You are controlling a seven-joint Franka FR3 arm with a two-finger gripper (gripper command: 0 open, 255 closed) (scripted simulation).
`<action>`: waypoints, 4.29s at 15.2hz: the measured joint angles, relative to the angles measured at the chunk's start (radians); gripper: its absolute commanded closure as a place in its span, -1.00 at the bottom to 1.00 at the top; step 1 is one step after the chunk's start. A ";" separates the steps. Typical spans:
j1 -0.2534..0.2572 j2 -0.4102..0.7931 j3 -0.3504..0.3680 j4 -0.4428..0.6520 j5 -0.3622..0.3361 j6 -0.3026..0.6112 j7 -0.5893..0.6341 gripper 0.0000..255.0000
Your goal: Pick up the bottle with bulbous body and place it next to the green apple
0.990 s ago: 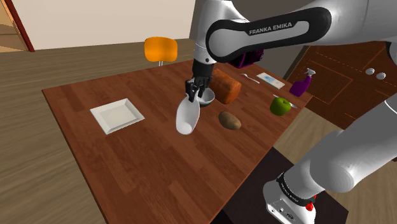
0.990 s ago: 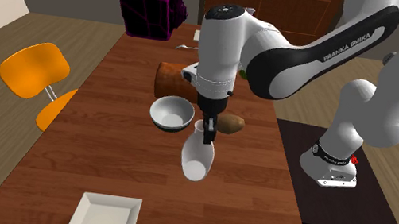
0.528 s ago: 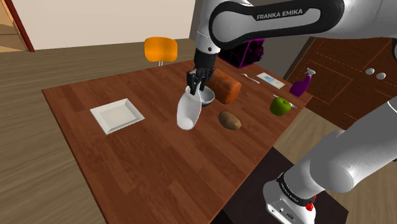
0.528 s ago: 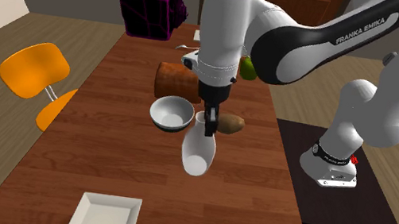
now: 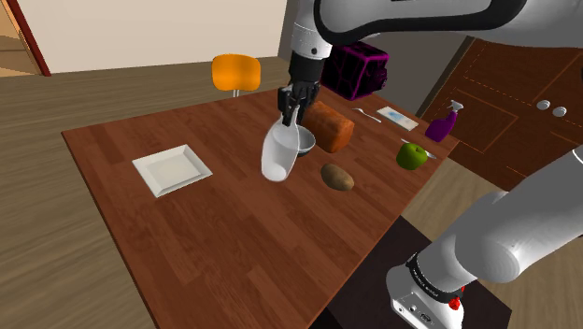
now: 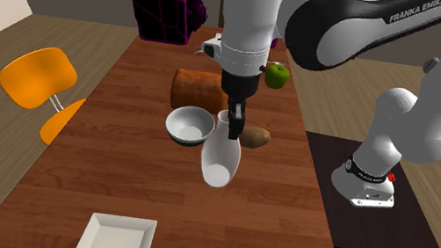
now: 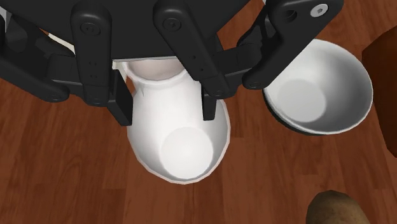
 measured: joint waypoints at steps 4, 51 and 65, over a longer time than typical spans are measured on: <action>-0.001 -0.006 -0.002 0.049 0.001 -0.054 0.000 1.00; -0.063 0.076 -0.053 0.676 -0.028 -0.605 -0.090 1.00; -0.211 -0.064 -0.260 0.398 -0.048 -0.470 -0.452 1.00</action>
